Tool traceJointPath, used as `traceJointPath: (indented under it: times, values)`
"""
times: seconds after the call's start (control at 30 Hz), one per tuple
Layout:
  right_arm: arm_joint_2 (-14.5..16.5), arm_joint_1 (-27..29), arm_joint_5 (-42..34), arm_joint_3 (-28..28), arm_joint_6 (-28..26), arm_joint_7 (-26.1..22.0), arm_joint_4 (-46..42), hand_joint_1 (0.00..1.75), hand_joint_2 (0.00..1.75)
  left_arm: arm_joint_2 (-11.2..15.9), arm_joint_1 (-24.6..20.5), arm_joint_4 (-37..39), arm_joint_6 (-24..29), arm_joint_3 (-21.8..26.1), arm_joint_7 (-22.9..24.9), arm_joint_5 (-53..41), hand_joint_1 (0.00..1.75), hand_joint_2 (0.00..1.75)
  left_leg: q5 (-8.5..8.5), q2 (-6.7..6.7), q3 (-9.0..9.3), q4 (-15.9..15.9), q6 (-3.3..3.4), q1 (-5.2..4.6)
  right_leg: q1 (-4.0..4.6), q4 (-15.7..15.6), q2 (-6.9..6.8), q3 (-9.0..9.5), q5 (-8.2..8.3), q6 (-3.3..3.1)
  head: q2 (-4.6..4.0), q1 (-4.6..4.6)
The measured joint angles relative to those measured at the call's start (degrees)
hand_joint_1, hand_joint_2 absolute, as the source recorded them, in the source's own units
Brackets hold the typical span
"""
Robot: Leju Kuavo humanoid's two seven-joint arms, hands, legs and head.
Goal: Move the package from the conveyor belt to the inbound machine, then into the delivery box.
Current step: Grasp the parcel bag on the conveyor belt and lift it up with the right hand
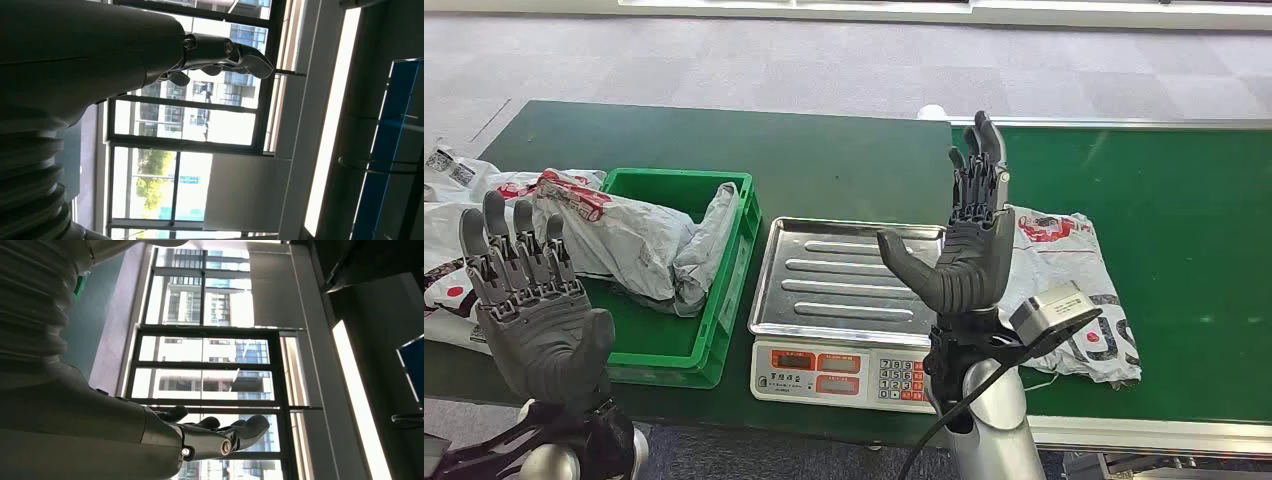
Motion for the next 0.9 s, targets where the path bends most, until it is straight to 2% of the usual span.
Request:
traceJointPath:
  times: [0.1,0.17,0.2,0.3,0.33,0.4,0.6,0.9]
  values:
    - [0.0,-0.2,5.4,-0.1,-3.4,2.1,0.0,0.00,1.75,0.0,0.0,0.0,0.0,0.0,0.0,-0.3,0.00,1.75,0.00,0.00,0.00,0.0,0.00,0.00,0.00,0.0,0.00,0.00,0.00,0.00,0.00,0.00]
    - [-0.1,-0.8,15.5,-0.5,-8.4,7.6,0.4,0.00,1.75,0.0,0.2,-0.1,0.0,0.1,0.0,-0.7,0.00,1.75,0.00,0.00,0.00,0.0,0.00,0.00,0.00,0.0,0.00,0.01,0.00,0.00,0.00,0.00]
    - [-0.2,-1.3,23.1,-1.0,-10.7,12.8,1.0,0.00,1.75,-0.1,0.4,-0.2,0.1,0.1,0.0,-0.9,0.00,1.75,0.00,0.00,0.00,0.0,0.00,0.00,0.00,0.0,0.00,0.01,0.00,0.00,0.00,0.00]
    - [-1.2,-4.6,55.8,-4.7,-13.2,34.2,5.9,0.00,1.75,-0.3,1.2,-1.0,0.2,0.2,0.1,-1.4,0.00,1.75,0.01,-0.02,0.01,0.0,0.04,0.00,-0.02,0.0,-0.06,0.03,0.01,0.03,0.00,0.00]
    - [-1.7,-5.8,65.3,-6.5,-12.9,39.1,8.0,0.00,1.75,-0.4,1.5,-1.3,0.2,0.2,0.2,-1.4,0.00,1.75,0.03,-0.04,0.00,0.0,0.06,0.00,-0.03,0.0,-0.12,0.04,0.02,0.04,0.00,0.01]
    - [-2.7,-8.5,75.1,-9.7,-12.5,43.1,12.3,0.00,1.75,-0.4,1.8,-1.7,0.3,0.2,0.4,-1.5,0.00,1.75,0.06,-0.09,-0.01,0.0,0.10,-0.01,-0.06,0.0,-0.20,0.06,0.07,0.08,0.00,0.01]
    - [-4.9,-14.3,74.1,-16.5,-12.9,43.6,22.5,0.00,1.75,-0.5,2.0,-2.0,0.4,0.2,0.6,-1.4,0.00,1.75,0.11,-0.16,0.00,0.0,0.16,-0.03,-0.07,0.0,-0.25,0.10,0.11,0.12,0.00,0.00]
    - [-5.3,-15.7,74.2,-18.6,-12.9,43.8,26.3,0.00,1.75,-0.5,2.0,-2.2,0.4,0.2,0.6,-1.3,0.00,1.75,0.10,-0.14,0.00,0.0,0.14,-0.04,-0.03,0.0,-0.20,0.06,0.07,0.10,0.00,0.00]
